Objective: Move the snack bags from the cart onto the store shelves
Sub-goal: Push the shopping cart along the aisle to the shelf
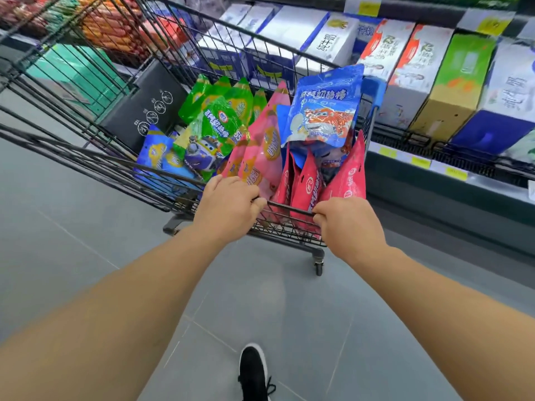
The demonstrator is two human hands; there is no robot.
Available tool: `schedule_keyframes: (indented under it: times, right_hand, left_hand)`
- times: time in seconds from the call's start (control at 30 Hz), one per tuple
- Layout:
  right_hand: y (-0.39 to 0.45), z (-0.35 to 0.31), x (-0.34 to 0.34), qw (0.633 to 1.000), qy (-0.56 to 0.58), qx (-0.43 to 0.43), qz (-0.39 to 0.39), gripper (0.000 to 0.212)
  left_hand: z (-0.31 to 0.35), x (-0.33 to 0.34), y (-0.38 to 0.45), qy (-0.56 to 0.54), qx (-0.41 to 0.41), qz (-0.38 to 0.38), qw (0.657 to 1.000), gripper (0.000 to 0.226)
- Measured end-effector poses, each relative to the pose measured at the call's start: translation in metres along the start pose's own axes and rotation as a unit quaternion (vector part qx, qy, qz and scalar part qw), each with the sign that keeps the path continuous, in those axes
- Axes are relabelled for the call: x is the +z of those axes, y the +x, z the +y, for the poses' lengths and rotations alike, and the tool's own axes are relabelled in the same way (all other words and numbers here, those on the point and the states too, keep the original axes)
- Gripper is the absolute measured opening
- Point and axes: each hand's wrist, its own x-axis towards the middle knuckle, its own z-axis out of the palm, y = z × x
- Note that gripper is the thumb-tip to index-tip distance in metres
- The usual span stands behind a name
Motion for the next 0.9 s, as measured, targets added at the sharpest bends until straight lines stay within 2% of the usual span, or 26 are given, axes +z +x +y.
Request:
schedule_keyframes:
  times: [0.1,0.2,0.67,0.9]
  right_hand:
    - [0.016,-0.004,-0.005,1.0,0.014,0.015,0.004,0.024]
    - [0.026,-0.007,-0.009,1.0,0.015,0.014,-0.021,0.024]
    - [0.04,-0.028,-0.023,0.994,0.021,0.062,-0.093,0.027]
    - [0.051,-0.012,-0.043,0.988,0.116,0.042,-0.088,0.025]
  left_hand:
    - [-0.008,-0.006,0.015,0.007,0.001,-0.004,1.0,0.044]
    - [-0.021,-0.013,0.03,-0.006,0.002,-0.053,0.999,0.045]
    - [-0.033,-0.025,0.035,-0.017,0.007,-0.134,0.991,0.029]
    - [-0.014,-0.037,0.057,-0.081,-0.081,-0.196,0.974,0.016]
